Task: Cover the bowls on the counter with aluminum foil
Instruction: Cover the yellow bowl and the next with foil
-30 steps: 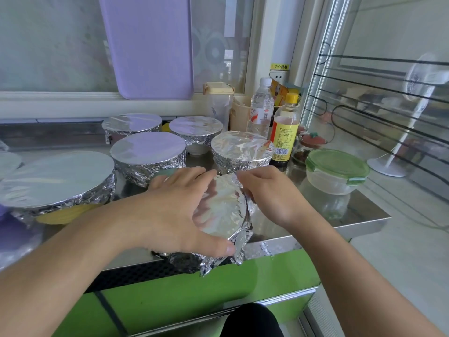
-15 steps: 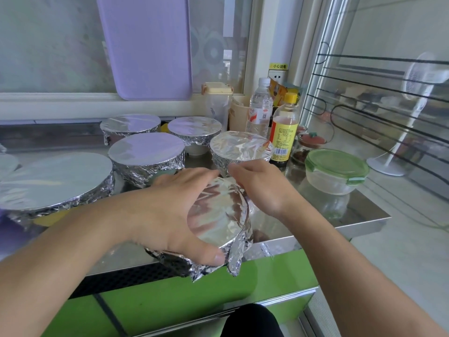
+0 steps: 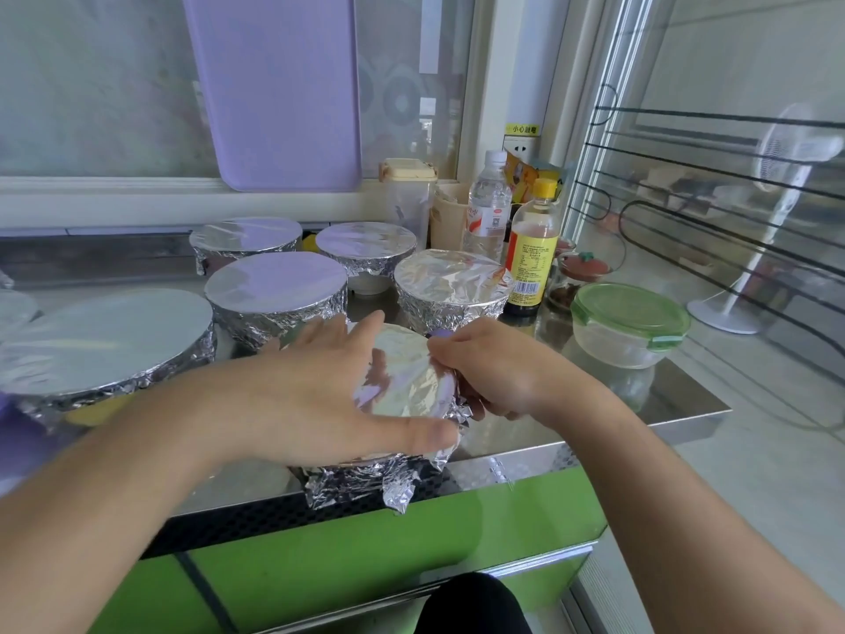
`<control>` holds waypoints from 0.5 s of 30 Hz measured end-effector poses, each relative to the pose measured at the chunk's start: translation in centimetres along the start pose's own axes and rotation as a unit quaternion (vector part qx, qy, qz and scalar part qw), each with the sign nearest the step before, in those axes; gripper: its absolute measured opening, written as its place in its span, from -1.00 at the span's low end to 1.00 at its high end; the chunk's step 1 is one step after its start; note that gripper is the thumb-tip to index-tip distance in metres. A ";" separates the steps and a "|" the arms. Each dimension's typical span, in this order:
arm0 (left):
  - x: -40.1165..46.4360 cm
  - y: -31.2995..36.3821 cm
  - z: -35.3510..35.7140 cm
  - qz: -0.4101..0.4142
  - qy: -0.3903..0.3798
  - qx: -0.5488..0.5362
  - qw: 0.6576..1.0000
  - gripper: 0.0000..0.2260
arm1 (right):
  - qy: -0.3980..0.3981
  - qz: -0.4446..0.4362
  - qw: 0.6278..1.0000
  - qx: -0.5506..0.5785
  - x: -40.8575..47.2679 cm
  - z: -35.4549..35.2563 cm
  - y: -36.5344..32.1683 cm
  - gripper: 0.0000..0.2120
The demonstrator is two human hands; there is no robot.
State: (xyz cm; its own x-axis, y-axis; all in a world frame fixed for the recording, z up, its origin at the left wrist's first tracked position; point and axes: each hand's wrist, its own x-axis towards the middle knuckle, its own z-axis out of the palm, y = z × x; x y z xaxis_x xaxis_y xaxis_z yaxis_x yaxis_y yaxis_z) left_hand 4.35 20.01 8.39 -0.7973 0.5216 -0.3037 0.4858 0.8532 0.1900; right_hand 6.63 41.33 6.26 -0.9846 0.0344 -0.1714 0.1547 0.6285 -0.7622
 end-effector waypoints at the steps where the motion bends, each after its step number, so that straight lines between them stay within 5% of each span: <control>1: 0.1 0.2 0.4 -0.008 0.010 -0.002 1.000 0.34 | 0.004 0.005 1.000 -0.002 0.0 0.0 0.1 -0.52; 4: 0.4 0.6 1.4 -0.018 0.026 0.004 0.999 0.27 | 0.094 0.016 0.995 -0.001 0.6 -0.3 0.7 -0.46; 8: 0.4 0.4 1.6 -0.011 0.045 0.015 0.999 0.22 | 0.299 -0.061 0.952 -0.017 1.0 -0.1 1.6 -0.74; 15: 0.3 0.1 1.5 0.004 0.046 0.018 0.999 0.22 | 0.156 0.035 0.982 0.097 2.2 0.7 3.3 -0.82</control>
State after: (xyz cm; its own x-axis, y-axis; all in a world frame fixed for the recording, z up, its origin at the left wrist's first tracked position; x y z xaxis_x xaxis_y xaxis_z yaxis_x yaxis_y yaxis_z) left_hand 4.75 20.28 6.93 -0.8224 0.5267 -0.2151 0.5030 0.8498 0.1579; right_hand 5.00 42.93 2.97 -0.9435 0.3276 -0.0505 0.2051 0.4576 -0.8652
